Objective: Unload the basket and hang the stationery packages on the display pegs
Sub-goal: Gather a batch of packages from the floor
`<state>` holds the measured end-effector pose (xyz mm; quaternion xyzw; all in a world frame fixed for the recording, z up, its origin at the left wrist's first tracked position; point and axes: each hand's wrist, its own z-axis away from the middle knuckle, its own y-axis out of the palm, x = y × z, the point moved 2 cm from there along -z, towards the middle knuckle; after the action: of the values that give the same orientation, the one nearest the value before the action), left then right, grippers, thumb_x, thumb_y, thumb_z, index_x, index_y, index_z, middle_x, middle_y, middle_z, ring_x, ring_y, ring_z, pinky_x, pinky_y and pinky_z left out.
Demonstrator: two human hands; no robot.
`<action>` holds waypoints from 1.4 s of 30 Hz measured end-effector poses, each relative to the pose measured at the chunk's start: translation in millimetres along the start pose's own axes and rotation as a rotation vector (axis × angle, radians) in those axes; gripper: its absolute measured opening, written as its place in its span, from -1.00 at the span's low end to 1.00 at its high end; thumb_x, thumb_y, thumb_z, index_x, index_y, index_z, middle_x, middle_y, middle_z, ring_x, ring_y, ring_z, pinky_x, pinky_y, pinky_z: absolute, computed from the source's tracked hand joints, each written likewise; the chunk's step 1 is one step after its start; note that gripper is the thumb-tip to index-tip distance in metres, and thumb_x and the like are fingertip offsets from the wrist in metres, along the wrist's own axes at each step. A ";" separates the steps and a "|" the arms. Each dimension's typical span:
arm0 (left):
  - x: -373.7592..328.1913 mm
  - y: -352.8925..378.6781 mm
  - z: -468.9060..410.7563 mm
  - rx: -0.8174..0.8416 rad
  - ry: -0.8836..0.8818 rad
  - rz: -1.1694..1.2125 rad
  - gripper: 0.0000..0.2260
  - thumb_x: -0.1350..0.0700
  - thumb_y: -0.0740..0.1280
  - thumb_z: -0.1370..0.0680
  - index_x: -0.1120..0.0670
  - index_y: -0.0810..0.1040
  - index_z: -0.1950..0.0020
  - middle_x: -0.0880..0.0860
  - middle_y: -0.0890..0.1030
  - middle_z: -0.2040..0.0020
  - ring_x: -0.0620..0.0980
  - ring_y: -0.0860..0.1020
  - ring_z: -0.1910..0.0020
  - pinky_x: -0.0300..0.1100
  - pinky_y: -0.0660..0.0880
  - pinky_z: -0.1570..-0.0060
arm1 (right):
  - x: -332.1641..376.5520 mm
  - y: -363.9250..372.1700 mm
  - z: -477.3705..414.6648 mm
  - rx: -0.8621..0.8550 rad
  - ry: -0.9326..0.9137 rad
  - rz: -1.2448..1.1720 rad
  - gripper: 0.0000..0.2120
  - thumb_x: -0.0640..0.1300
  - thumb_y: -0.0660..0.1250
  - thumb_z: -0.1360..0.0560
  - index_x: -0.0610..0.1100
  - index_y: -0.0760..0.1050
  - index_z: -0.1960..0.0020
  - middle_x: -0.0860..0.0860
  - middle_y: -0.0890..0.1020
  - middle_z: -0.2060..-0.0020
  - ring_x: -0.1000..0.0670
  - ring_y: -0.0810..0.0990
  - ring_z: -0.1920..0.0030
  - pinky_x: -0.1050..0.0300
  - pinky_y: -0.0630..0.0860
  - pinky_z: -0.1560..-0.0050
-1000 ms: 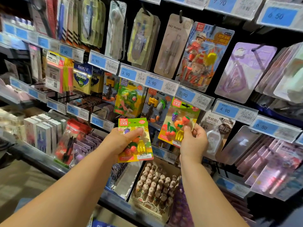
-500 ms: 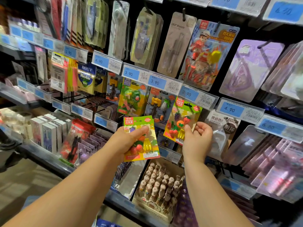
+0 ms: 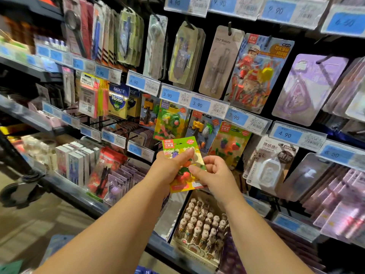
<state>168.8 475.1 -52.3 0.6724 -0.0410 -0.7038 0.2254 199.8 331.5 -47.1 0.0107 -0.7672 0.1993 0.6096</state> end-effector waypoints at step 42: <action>0.5 -2.3 -5.5 -0.065 0.043 -0.017 -0.87 0.02 0.40 -0.55 0.07 0.57 0.01 0.07 0.65 0.13 -0.05 0.57 0.41 -0.13 0.56 0.32 | -21.4 -43.9 -8.8 -0.571 -0.083 -0.054 -0.72 -0.04 0.30 -0.58 0.04 0.29 -0.23 0.24 0.43 0.00 0.14 0.50 0.00 -0.09 0.53 -0.13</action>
<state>173.5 478.3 -54.1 0.6801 -0.0078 -0.6920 0.2421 224.8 289.1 -52.9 -0.1329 -0.8159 -0.0419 0.5611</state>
